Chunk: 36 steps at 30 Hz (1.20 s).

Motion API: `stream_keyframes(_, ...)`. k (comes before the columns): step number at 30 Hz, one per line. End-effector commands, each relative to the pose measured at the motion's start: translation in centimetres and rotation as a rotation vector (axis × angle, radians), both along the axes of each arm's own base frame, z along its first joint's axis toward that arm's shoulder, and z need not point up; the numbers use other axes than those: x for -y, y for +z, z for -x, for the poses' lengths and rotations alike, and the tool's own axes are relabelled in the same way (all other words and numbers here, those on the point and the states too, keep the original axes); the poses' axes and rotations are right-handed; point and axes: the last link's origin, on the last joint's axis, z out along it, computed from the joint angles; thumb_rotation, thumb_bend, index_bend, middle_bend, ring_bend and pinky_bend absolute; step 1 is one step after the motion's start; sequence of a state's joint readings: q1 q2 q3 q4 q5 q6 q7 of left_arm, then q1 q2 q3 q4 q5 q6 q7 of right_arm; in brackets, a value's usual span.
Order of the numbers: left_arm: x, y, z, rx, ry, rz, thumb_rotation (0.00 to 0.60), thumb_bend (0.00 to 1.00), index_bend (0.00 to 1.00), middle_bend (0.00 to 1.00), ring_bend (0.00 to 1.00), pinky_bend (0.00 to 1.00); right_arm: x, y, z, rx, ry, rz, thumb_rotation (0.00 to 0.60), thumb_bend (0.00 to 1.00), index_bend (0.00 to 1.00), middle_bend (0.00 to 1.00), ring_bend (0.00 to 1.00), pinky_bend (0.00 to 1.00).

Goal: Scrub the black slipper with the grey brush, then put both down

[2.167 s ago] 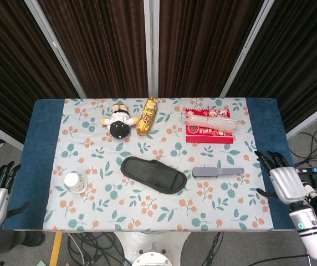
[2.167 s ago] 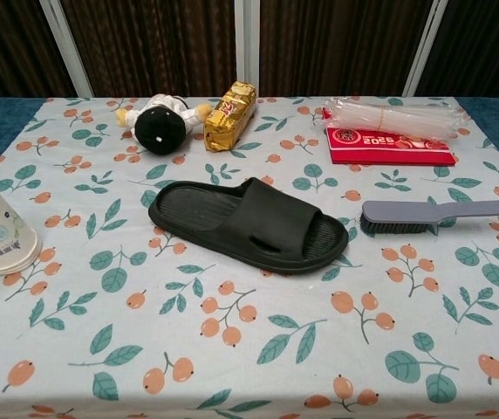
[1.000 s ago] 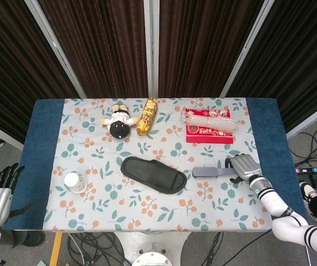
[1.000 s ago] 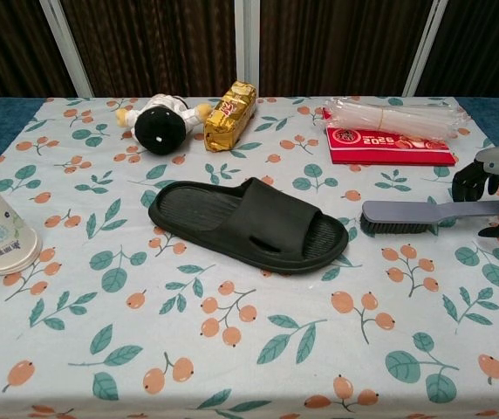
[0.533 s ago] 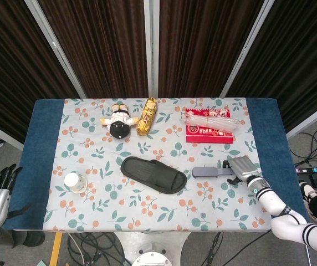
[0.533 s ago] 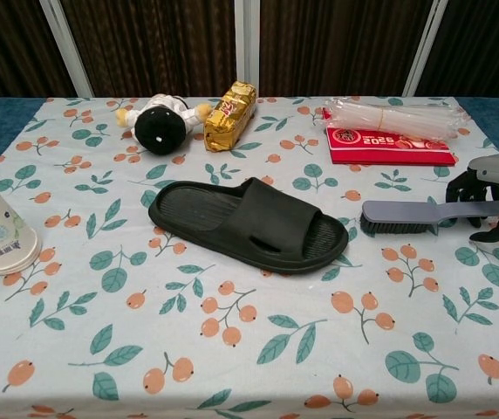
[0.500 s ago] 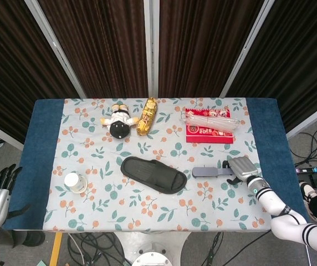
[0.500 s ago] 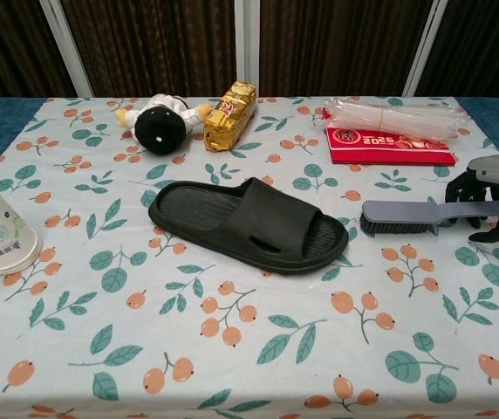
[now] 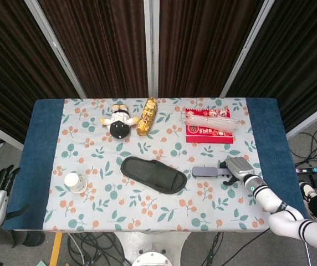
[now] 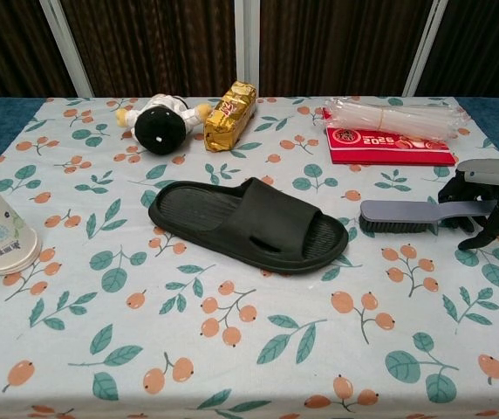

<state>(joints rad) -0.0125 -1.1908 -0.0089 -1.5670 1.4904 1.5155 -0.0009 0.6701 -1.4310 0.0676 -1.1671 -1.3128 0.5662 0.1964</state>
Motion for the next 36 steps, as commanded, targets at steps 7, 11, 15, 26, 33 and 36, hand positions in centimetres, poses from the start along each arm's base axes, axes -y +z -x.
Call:
stream_keyframes(7, -0.2, 0.0, 0.1, 0.009, -0.006, -0.013, 0.600, 0.13, 0.12, 0.14, 0.06, 0.12, 0.7, -0.3, -0.8, 0.029, -0.004, -0.005, 0.600, 0.13, 0.81, 0.75, 0.77, 0.93)
stream_keyframes(11, -0.3, 0.1, 0.1, 0.006, -0.007, -0.022, 0.600, 0.12, 0.13, 0.14, 0.06, 0.12, 0.8, -0.5, -1.1, 0.034, -0.008, -0.015, 0.600, 0.30, 0.96, 0.81, 0.82, 0.99)
stream_keyframes(15, -0.3, -0.1, 0.1, 0.004, -0.004, -0.017, 0.600, 0.12, 0.13, 0.14, 0.06, 0.12, 0.8, -0.6, -1.2, 0.026, -0.006, -0.029, 0.600, 0.38, 1.00, 0.83, 0.84, 1.00)
stream_keyframes(26, -2.2, 0.0, -1.0, 0.022, -0.086, 0.016, 0.600, 0.27, 0.13, 0.14, 0.06, 0.12, 0.6, -0.1, -1.7, 0.090, 0.064, 0.059, 0.600, 0.58, 1.00, 0.91, 0.97, 1.00)
stream_keyframes(33, -6.0, -0.3, -4.4, 0.126, -0.271, 0.118, 0.600, 0.44, 0.13, 0.14, 0.06, 0.12, 0.3, 3.3, -3.6, 0.142, 0.181, 0.116, 0.600, 0.59, 1.00, 0.96, 1.00, 1.00)
stream_keyframes(36, -8.3, -1.0, -6.6, 0.177, -0.368, 0.201, 0.600, 0.42, 0.13, 0.14, 0.06, 0.12, 0.2, 5.2, -5.1, 0.158, 0.220, 0.127, 0.600, 0.60, 1.00, 0.97, 1.00, 1.00)
